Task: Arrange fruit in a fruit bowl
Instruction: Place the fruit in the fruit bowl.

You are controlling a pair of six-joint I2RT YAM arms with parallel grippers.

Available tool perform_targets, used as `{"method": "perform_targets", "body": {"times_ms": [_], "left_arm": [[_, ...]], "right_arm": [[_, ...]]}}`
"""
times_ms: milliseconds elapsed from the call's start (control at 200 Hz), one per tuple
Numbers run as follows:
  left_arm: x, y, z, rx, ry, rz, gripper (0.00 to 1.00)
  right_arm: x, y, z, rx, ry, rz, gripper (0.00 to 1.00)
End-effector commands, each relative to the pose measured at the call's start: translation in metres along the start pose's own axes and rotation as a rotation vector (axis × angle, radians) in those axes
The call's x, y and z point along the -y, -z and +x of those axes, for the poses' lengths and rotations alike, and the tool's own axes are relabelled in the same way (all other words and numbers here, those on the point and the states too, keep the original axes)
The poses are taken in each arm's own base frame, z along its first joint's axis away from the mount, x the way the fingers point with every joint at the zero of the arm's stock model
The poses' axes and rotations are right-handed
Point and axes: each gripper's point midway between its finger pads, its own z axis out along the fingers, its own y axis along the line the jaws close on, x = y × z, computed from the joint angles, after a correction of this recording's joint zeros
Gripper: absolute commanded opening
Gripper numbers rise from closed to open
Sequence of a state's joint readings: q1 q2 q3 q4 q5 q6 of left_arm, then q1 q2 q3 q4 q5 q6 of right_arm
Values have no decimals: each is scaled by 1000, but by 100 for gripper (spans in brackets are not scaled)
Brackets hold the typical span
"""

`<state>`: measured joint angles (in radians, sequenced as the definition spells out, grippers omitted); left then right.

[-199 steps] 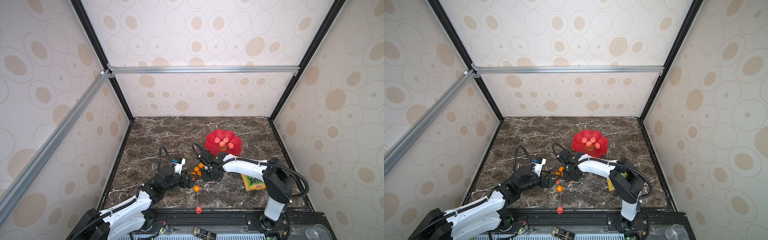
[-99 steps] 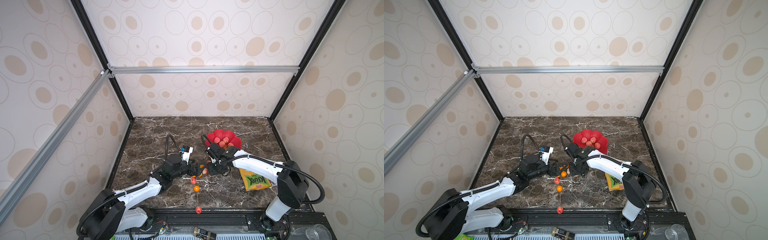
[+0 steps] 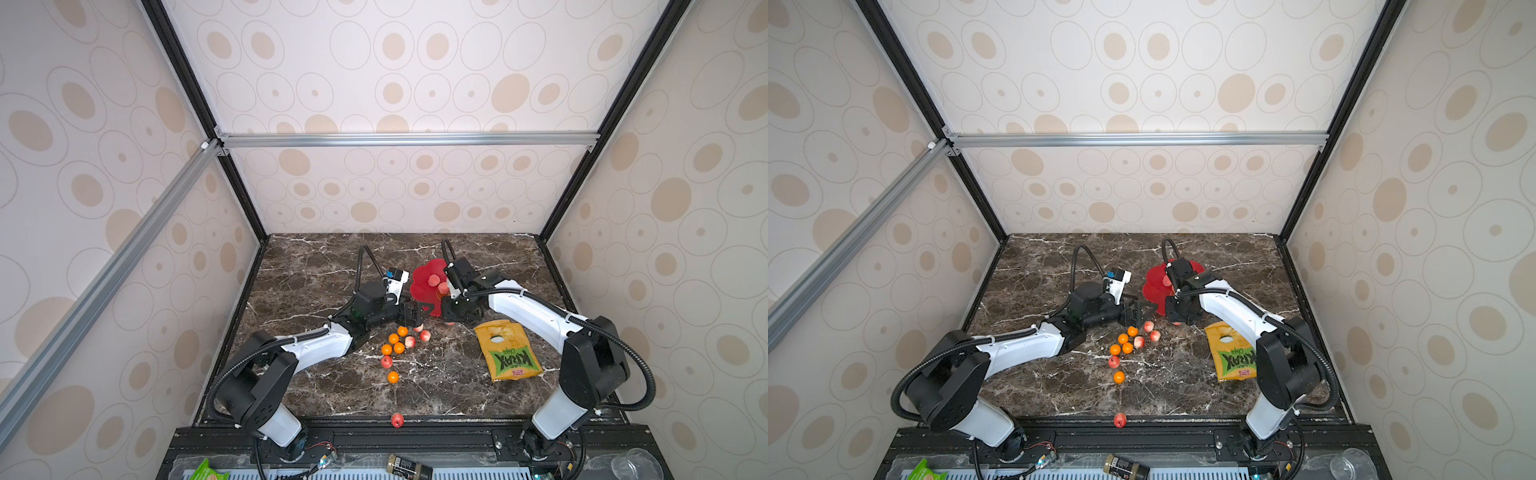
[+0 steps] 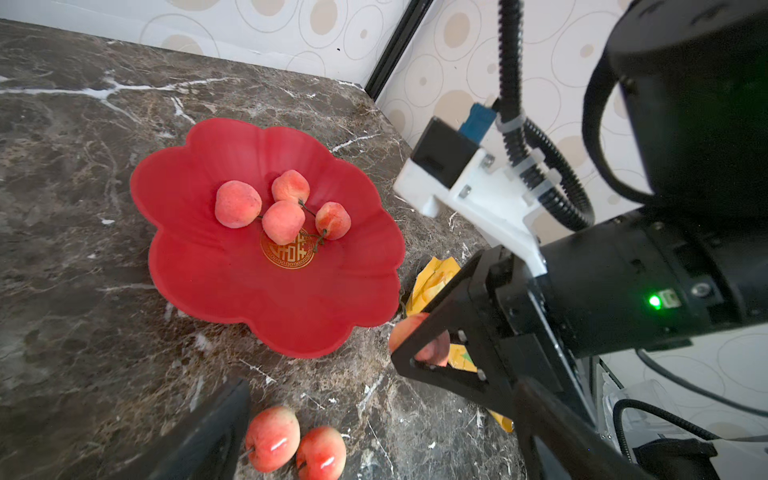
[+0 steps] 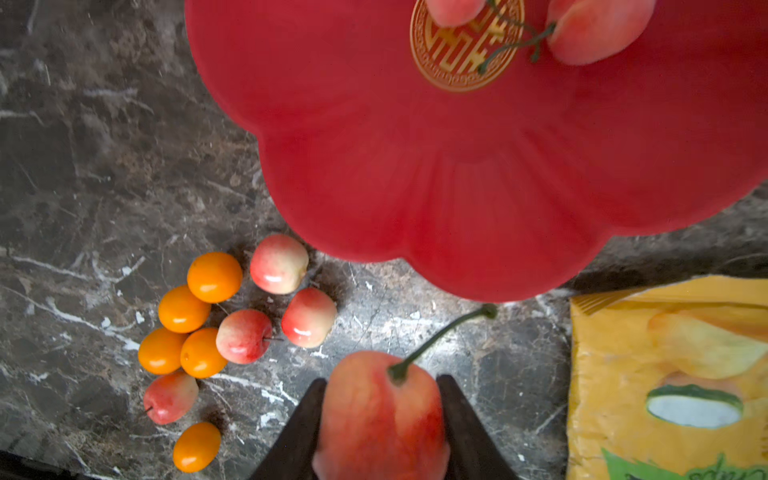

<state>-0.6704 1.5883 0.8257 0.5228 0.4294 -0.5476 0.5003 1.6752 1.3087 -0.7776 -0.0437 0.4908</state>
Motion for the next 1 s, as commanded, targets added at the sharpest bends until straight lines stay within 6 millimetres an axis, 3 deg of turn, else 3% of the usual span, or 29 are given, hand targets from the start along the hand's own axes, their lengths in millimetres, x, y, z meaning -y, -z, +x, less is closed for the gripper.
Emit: {"method": "perform_targets", "body": {"times_ms": [0,415,995], "left_arm": [[13,-13,-20,40,-56,50,99],[-10,-55,-28,26,-65,9,99],[-44,-78,-30,0,-70,-64,99]], "right_arm": [[11,-4,-17,1,5,31,40],[29,-35,-72,-21,-17,80,40],[51,-74,-91,-77,-65,119,40]]}}
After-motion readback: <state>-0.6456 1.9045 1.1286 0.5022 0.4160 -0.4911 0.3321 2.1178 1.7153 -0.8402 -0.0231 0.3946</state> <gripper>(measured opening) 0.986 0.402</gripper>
